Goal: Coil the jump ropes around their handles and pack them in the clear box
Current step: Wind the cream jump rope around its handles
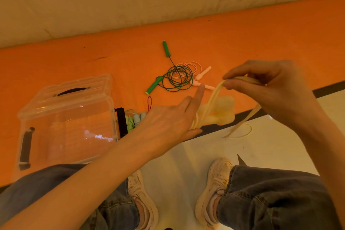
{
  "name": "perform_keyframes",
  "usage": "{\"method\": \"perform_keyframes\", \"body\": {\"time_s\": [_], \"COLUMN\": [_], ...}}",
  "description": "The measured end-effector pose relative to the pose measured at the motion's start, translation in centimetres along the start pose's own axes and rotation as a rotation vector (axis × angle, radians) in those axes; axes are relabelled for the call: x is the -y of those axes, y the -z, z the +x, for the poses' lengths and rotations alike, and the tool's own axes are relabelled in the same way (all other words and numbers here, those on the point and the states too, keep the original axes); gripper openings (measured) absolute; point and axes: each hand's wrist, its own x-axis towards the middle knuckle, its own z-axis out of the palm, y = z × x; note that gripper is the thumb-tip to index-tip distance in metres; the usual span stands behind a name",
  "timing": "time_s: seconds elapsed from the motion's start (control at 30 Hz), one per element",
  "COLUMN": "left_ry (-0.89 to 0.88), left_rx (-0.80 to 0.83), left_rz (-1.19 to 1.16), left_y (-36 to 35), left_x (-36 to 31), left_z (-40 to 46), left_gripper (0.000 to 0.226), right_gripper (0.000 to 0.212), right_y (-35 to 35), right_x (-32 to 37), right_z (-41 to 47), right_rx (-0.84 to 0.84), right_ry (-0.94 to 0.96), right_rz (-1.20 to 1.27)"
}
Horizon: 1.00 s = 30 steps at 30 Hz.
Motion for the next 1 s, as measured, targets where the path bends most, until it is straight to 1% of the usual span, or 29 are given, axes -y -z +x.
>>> {"method": "perform_keyframes", "body": {"time_s": [0.07,0.23,0.33,0.4,0.43,0.53,0.6,0.77,0.9,1.0], "left_ry": [-0.020,-0.025,-0.078,-0.126,-0.145,-0.191,-0.199,-0.167,-0.173,-0.161], "left_rx": [-0.010,-0.067,-0.066,-0.062,-0.053,-0.012,-0.026,-0.100,-0.046,-0.033], "left_rz": [0.003,-0.006,0.013,0.073,0.066,-0.057,-0.112,-0.079,-0.214,-0.272], "left_y": [-0.1,-0.1,0.1,0.2,0.3,0.1,0.2,0.6,0.7,1.0], "left_x": [-0.5,-1.6,-1.7,-1.7,-1.7,-1.6,-1.6,-1.7,-1.6,-1.6], "left_z": [-0.1,-0.5,-0.7,-0.7,-0.7,-0.7,-0.7,-0.7,-0.6,-0.6], "left_gripper": [0.083,0.092,0.087,0.077,0.072,0.071,0.070,0.064,0.059,0.057], "right_gripper": [0.021,0.005,0.006,0.007,0.007,0.008,0.008,0.020,0.023,0.023], "right_y": [-0.3,-1.1,-1.5,-1.7,-1.8,-1.9,-1.9,-1.6,-1.2,-1.0], "right_x": [-0.6,-1.7,-2.1,-2.3,-2.4,-2.7,-2.7,-3.1,-3.6,-3.8], "right_z": [0.4,1.0,1.4,1.5,1.6,1.6,1.6,1.6,1.5,1.5], "right_rx": [0.017,0.050,0.070,0.106,0.125,0.149,0.160,0.200,0.217,0.224], "right_ry": [-0.024,-0.096,-0.135,-0.144,-0.143,-0.153,-0.157,-0.147,-0.183,-0.200], "right_rz": [-0.032,0.002,0.074,0.123,0.131,0.163,0.180,0.232,0.240,0.249]}}
